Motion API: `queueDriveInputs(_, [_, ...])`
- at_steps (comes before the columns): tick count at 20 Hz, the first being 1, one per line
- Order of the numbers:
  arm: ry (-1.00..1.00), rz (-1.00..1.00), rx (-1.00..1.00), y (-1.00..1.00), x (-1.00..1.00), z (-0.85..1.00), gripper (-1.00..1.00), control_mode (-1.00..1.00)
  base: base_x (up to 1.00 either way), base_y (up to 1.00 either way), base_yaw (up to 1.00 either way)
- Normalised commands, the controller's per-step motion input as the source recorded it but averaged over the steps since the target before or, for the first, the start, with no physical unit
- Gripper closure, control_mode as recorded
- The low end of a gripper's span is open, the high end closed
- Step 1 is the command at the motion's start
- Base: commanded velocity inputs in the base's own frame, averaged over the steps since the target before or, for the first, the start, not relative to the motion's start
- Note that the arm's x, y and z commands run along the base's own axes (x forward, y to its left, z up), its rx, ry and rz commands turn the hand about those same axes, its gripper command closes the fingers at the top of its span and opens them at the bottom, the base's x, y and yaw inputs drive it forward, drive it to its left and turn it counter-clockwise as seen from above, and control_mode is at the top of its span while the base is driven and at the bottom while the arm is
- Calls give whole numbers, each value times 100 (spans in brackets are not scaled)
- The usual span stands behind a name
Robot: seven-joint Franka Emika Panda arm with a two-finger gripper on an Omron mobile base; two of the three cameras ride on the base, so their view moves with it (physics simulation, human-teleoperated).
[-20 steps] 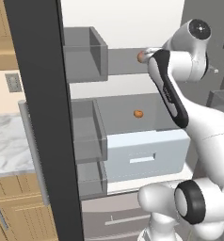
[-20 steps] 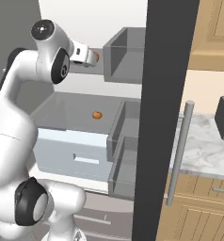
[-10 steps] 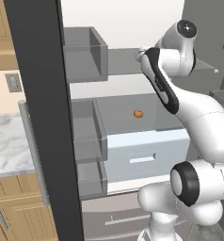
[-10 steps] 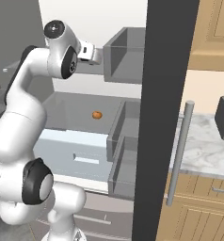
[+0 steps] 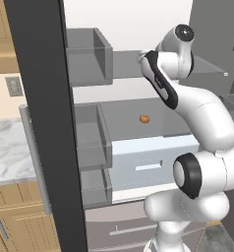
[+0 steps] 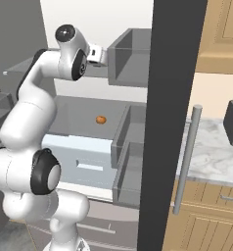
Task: Retrieve the peach and tangerine from the fridge and place them into the bowl on the dining table.
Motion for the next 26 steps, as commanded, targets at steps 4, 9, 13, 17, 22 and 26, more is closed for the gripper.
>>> queueDriveInputs(4, [0,0,0,0,43,-1,-100,-100,0,0,0])
queueDriveInputs(9, [0,0,0,0,35,0,-100,-100,0,0,0])
queueDriveInputs(13, [0,0,0,-1,33,0,-100,-100,0,0,0])
queueDriveInputs(17, [0,0,0,-2,34,0,-100,-100,0,0,0])
queueDriveInputs(22, [4,0,0,-1,7,-10,-100,-100,0,0,0])
queueDriveInputs(26, [9,0,0,0,0,-26,-100,-100,0,0,0])
